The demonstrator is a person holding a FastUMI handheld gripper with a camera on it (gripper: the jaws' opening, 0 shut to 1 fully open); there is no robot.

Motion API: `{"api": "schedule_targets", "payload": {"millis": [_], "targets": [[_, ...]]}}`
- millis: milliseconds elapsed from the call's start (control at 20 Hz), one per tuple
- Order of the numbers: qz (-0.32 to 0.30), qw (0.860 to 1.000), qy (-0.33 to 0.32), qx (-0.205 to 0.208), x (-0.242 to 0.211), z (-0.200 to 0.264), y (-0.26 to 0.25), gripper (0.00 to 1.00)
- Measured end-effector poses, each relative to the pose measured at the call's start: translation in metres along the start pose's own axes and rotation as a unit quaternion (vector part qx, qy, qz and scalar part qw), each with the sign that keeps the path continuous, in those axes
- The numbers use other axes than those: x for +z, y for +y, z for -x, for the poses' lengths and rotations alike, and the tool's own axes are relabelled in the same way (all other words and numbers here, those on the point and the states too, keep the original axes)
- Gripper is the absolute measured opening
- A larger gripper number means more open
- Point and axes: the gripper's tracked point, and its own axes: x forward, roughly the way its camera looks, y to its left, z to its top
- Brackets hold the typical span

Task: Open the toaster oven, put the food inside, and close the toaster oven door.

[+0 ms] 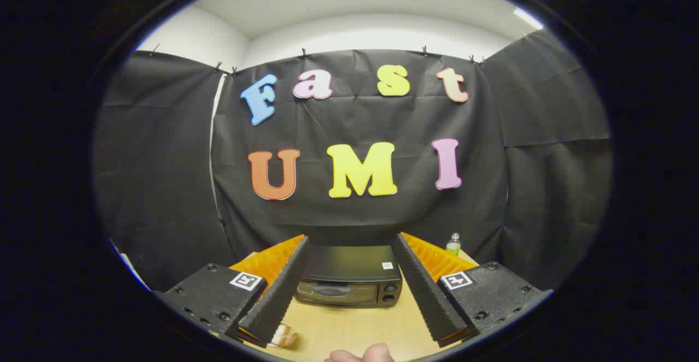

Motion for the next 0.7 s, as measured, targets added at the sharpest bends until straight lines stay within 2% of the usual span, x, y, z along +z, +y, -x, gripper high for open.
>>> {"api": "schedule_targets", "payload": {"millis": [700], "targets": [[-0.009, 1.0, 0.016, -0.01, -0.0087, 0.0065, 0.0025, 1.0]]}}
